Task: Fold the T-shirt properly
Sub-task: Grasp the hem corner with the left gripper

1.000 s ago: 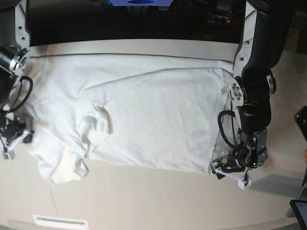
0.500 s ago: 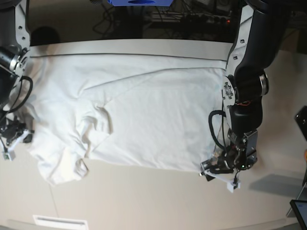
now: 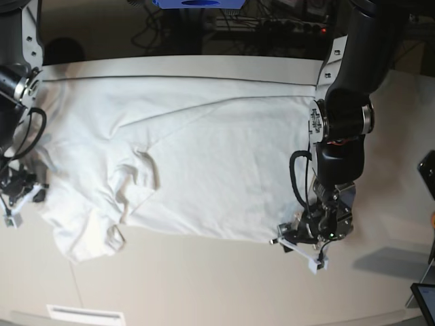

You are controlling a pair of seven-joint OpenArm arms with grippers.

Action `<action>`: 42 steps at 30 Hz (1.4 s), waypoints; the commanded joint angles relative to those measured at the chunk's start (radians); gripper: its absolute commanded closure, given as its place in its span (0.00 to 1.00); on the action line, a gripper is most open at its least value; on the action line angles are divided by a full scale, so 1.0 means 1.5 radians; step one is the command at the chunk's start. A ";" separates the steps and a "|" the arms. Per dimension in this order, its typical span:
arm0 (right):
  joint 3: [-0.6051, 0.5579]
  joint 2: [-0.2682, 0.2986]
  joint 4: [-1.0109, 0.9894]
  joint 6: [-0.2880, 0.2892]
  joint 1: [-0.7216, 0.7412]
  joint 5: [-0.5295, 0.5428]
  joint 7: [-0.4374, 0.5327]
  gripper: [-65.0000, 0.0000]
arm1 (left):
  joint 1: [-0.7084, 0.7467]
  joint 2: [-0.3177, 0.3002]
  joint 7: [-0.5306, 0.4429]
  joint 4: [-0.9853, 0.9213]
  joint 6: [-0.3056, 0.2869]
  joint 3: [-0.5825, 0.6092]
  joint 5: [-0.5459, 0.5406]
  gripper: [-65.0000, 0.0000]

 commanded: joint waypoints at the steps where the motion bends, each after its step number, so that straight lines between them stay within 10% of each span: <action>1: -0.001 0.009 0.010 0.004 0.013 -0.004 -0.004 1.00 | 0.001 0.007 0.046 -0.004 -0.006 0.000 -0.004 0.65; 7: -0.001 0.009 0.010 0.004 0.014 -0.004 -0.004 1.00 | 0.001 0.005 0.047 -0.005 -0.033 0.000 -0.001 1.00; 19: 0.002 0.009 0.042 0.004 0.013 -0.003 -0.002 1.00 | 0.027 0.002 0.057 0.124 -0.031 -0.001 -0.003 1.00; 42: 0.054 0.016 0.218 0.004 -0.026 -0.005 -0.033 1.00 | 0.187 -0.013 0.347 0.663 -0.032 -0.008 -0.004 1.00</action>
